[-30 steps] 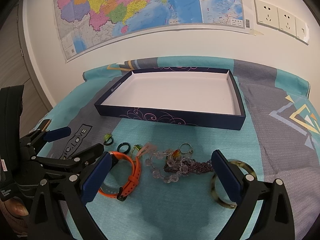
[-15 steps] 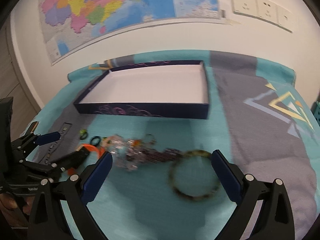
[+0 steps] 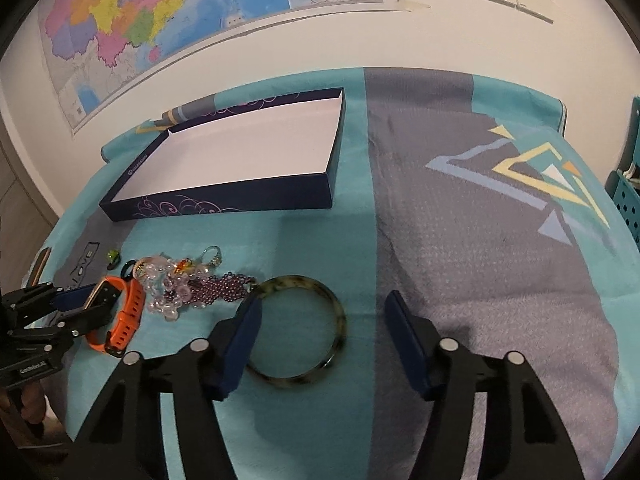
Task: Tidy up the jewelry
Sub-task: 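Grasp the orange watch band with the left tool while the right tool grasps the tortoiseshell bangle, then lift and carry the watch and bangle over the white box lid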
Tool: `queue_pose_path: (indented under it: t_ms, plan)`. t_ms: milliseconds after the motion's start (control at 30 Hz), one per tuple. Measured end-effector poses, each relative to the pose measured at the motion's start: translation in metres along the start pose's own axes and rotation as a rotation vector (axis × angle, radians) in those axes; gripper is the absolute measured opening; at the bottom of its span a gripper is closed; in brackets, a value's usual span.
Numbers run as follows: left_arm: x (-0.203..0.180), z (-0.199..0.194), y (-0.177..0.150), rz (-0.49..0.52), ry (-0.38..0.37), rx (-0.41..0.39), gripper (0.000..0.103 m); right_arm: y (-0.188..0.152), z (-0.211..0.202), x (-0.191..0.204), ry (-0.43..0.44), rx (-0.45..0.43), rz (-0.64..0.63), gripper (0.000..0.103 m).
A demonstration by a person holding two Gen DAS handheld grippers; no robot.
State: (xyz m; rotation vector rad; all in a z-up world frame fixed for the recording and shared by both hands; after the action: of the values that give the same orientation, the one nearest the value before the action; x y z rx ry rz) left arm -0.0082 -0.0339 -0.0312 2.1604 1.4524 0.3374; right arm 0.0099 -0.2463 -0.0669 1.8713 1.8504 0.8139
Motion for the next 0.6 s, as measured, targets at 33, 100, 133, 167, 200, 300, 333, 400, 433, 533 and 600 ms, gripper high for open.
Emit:
queue_pose_path:
  t_ms: [33,100,133,167,200,300,333,400,433,533,600]
  plan:
    - [0.000,0.000,0.000,0.002,-0.013,0.004,0.030,0.001,0.001,0.000,-0.003,0.003,-0.004,0.056]
    - [0.000,-0.001,-0.002,0.006,-0.038,0.015,0.023,0.002,0.002,0.001,-0.011,0.008,-0.017,0.044]
    - [0.001,-0.002,-0.002,0.010,-0.038,0.015,0.020,0.003,0.003,0.001,-0.011,0.014,-0.031,0.037]
    - [0.001,-0.001,-0.002,0.015,-0.038,0.017,0.017,0.004,0.004,0.002,-0.019,0.018,-0.044,0.036]
    - [0.001,-0.001,-0.002,0.021,-0.034,0.018,0.016,0.004,0.005,0.003,-0.030,0.024,-0.065,0.034]
    - [0.005,-0.001,-0.001,0.034,-0.040,0.017,0.015,0.004,0.006,0.005,-0.033,0.033,-0.105,0.014]
    - [0.007,-0.001,0.000,0.037,-0.042,0.017,0.015,0.004,0.006,0.005,-0.031,0.033,-0.110,0.012]
    - [0.011,-0.001,0.002,0.036,-0.044,0.016,0.015,0.004,0.005,0.004,-0.020,0.036,-0.112,0.006]
    - [0.012,-0.001,0.003,0.037,-0.047,0.016,0.015,0.003,0.004,0.003,-0.006,0.037,-0.104,0.006]
    - [0.015,-0.003,0.005,0.053,-0.054,0.011,0.015,0.002,0.002,-0.002,0.025,0.038,-0.082,0.006]
    - [0.016,-0.007,0.008,0.074,-0.054,0.000,0.015,0.003,-0.003,-0.005,0.048,0.029,-0.064,0.006]
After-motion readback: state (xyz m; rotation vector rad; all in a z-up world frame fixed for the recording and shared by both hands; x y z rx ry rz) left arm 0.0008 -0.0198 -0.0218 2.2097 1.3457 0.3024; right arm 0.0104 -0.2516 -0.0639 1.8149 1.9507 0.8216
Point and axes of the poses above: each gripper's, at about its wrist camera, not at the fingertips, and z roughly the way its jaws point, x to its left, y to its top, the point moved 1 cm from there along z, roughly the way its jaws point, and after that the axes turned 5 degrees about x, right-handed, at the moved point
